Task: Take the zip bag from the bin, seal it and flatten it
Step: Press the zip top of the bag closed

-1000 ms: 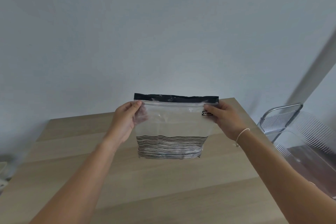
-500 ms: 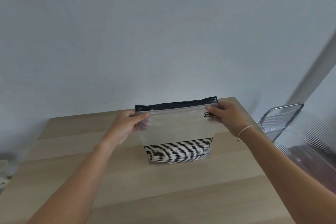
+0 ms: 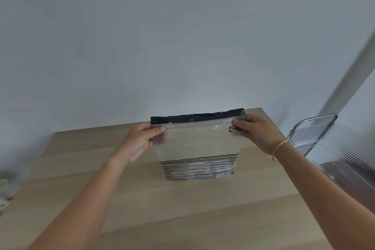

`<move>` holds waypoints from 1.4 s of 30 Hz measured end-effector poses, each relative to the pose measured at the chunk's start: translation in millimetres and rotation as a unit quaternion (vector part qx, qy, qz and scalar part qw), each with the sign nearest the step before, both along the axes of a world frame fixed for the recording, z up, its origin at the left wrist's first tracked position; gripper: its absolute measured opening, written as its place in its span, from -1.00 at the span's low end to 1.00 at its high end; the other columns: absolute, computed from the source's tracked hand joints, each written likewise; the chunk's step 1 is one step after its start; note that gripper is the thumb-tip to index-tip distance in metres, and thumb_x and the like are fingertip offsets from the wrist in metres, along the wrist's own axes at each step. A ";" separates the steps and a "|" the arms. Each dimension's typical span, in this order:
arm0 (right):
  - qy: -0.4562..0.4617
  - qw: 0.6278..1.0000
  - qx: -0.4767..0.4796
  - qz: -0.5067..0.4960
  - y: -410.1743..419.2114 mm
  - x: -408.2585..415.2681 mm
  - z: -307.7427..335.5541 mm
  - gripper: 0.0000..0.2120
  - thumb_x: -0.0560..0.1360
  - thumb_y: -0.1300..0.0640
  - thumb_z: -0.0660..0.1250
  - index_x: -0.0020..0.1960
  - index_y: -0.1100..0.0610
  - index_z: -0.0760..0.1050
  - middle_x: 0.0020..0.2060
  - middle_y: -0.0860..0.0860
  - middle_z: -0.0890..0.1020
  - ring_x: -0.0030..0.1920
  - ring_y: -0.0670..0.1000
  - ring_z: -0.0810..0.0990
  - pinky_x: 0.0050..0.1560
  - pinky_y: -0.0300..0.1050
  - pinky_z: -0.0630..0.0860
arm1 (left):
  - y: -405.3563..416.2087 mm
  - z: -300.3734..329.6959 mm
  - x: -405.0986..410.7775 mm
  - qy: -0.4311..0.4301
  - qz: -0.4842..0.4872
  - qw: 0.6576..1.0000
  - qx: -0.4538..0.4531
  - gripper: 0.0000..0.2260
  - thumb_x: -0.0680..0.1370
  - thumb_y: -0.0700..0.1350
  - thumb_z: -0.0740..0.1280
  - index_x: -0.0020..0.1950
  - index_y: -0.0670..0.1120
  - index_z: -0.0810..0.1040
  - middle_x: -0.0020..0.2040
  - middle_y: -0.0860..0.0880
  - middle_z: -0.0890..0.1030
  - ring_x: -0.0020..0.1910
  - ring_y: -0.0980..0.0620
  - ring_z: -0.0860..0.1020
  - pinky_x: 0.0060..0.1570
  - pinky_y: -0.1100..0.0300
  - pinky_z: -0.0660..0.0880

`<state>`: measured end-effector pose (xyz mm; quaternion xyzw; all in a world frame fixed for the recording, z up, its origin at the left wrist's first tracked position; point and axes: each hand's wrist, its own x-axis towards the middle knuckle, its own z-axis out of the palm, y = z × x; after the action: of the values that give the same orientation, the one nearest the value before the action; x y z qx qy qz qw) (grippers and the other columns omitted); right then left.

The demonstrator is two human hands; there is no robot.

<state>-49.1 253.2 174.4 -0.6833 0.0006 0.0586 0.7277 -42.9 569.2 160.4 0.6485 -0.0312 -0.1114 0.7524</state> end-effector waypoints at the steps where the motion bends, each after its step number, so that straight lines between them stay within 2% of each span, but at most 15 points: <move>1: 0.000 1.000 -0.002 -0.004 0.1 0.4 -0.8 -0.89 0.46 0.30 0.27 -0.03 0.29 0.51 -0.23 0.10 0.55 -0.20 -0.01 0.53 0.05 -0.13 0.55 | -0.7 0.0 -0.1 -0.003 0.007 1.000 0.001 -0.92 0.32 -0.18 0.40 -0.27 -0.11 0.70 -0.35 -0.02 0.70 -0.35 0.10 0.65 -0.32 0.25 0.59; 3: -0.005 1.000 -0.010 -0.015 0.4 0.4 -1.7 -0.85 0.46 0.30 0.28 0.01 0.33 0.50 -0.22 0.11 0.54 -0.19 0.01 0.52 0.16 0.01 0.47 | -1.6 -0.2 -0.7 -0.012 0.019 1.000 0.003 -0.92 0.31 -0.16 0.40 -0.28 -0.11 0.69 -0.36 -0.02 0.69 -0.36 0.11 0.64 -0.33 0.26 0.59; 5: -0.010 1.000 -0.015 -0.022 0.6 -0.4 -2.3 -0.80 0.47 0.29 0.28 0.05 0.36 0.50 -0.20 0.13 0.54 -0.18 0.02 0.51 0.18 0.06 0.45 | -2.9 -0.5 -1.7 -0.022 0.028 0.999 0.009 -0.91 0.32 -0.15 0.40 -0.28 -0.10 0.69 -0.37 -0.01 0.69 -0.37 0.11 0.64 -0.34 0.26 0.58; 10: -0.014 1.000 0.010 -0.026 0.6 -4.7 -1.8 -0.91 0.48 0.28 0.26 -0.07 0.26 0.53 -0.23 0.11 0.57 -0.22 -0.01 0.54 -0.10 -0.22 0.59 | -4.9 -2.0 -3.4 -0.027 0.024 0.999 0.007 -0.91 0.38 -0.20 0.37 -0.25 -0.12 0.69 -0.37 -0.02 0.68 -0.36 0.09 0.64 -0.32 0.24 0.59; 17: 0.000 0.999 0.025 -0.020 -4.6 -4.1 -7.0 -0.92 0.47 0.27 0.27 -0.08 0.24 0.53 -0.22 0.10 0.57 -0.21 -0.02 0.56 -0.09 -0.22 0.59 | -4.2 -5.2 -7.2 -0.009 0.016 1.000 0.005 -0.84 0.43 -0.30 0.33 -0.25 -0.15 0.69 -0.35 -0.06 0.70 -0.35 0.06 0.65 -0.31 0.22 0.60; 22: 0.013 1.000 0.007 0.023 -4.6 -5.6 -10.4 -0.87 0.41 0.35 0.32 -0.08 0.19 0.56 -0.24 0.00 0.68 -0.23 -0.07 0.64 -0.22 -0.27 0.58 | -4.4 -2.0 -8.7 -0.017 0.011 1.000 0.020 -0.90 0.34 -0.17 0.38 -0.23 -0.14 0.69 -0.35 -0.04 0.69 -0.38 0.08 0.63 -0.33 0.23 0.59; 24: 0.016 1.000 -0.011 0.025 -5.1 -6.1 -10.5 -0.85 0.41 0.33 0.33 -0.03 0.22 0.56 -0.14 0.07 0.67 -0.16 0.00 0.63 -0.12 -0.20 0.59 | -3.2 -1.4 -8.1 -0.021 0.009 0.999 0.025 -0.90 0.33 -0.15 0.39 -0.25 -0.12 0.69 -0.37 -0.02 0.68 -0.39 0.08 0.62 -0.34 0.23 0.58; 27: 0.017 0.998 -0.048 0.024 -5.3 -6.8 -8.3 -0.74 0.42 0.27 0.35 0.10 0.29 0.53 0.01 0.18 0.62 -0.04 0.09 0.58 0.13 0.01 0.49 | -1.5 -1.6 -6.8 -0.020 0.009 1.000 0.022 -0.90 0.32 -0.15 0.39 -0.25 -0.12 0.70 -0.35 -0.02 0.69 -0.38 0.09 0.63 -0.33 0.22 0.59; 32: 0.004 0.997 -0.080 0.019 -4.9 -7.9 -7.3 -0.76 0.43 0.25 0.34 0.08 0.29 0.54 -0.07 0.14 0.64 -0.08 0.08 0.59 0.10 0.04 0.50 | -1.8 -1.6 -8.1 -0.026 0.008 0.999 0.037 -0.90 0.32 -0.15 0.40 -0.25 -0.12 0.69 -0.34 -0.03 0.70 -0.38 0.05 0.64 -0.33 0.20 0.60; 35: -0.012 0.995 -0.094 0.017 -4.9 -8.0 -6.0 -0.85 0.44 0.24 0.34 0.00 0.18 0.57 -0.09 0.09 0.65 -0.12 0.00 0.61 0.01 -0.11 0.55 | -4.2 -1.1 -8.7 -0.034 0.020 0.998 0.039 -0.92 0.39 -0.22 0.37 -0.24 -0.14 0.67 -0.35 -0.02 0.69 -0.39 0.06 0.62 -0.35 0.22 0.59; 38: -0.024 0.995 -0.097 0.009 -3.7 -8.8 -5.6 -0.88 0.45 0.26 0.33 -0.03 0.17 0.57 -0.23 -0.04 0.66 -0.28 -0.20 0.63 -0.29 -0.38 0.50 | -6.6 -0.7 -9.7 -0.044 0.031 0.998 0.044 -0.88 0.46 -0.29 0.32 -0.22 -0.19 0.64 -0.38 -0.01 0.68 -0.40 0.08 0.61 -0.34 0.22 0.59; 42: -0.023 0.995 -0.101 -0.010 -3.1 -10.7 -5.6 -0.89 0.45 0.25 0.33 -0.04 0.16 0.57 -0.22 -0.04 0.65 -0.32 -0.26 0.60 -0.33 -0.44 0.45 | -10.1 -1.3 -11.5 -0.049 0.034 0.997 0.049 -0.88 0.47 -0.31 0.30 -0.21 -0.21 0.62 -0.38 -0.01 0.67 -0.40 0.07 0.60 -0.34 0.22 0.59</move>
<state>-59.8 250.1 168.8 -0.7544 -0.0034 0.0347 0.6555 -54.4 559.1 159.1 0.6902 -0.0404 -0.0552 0.7204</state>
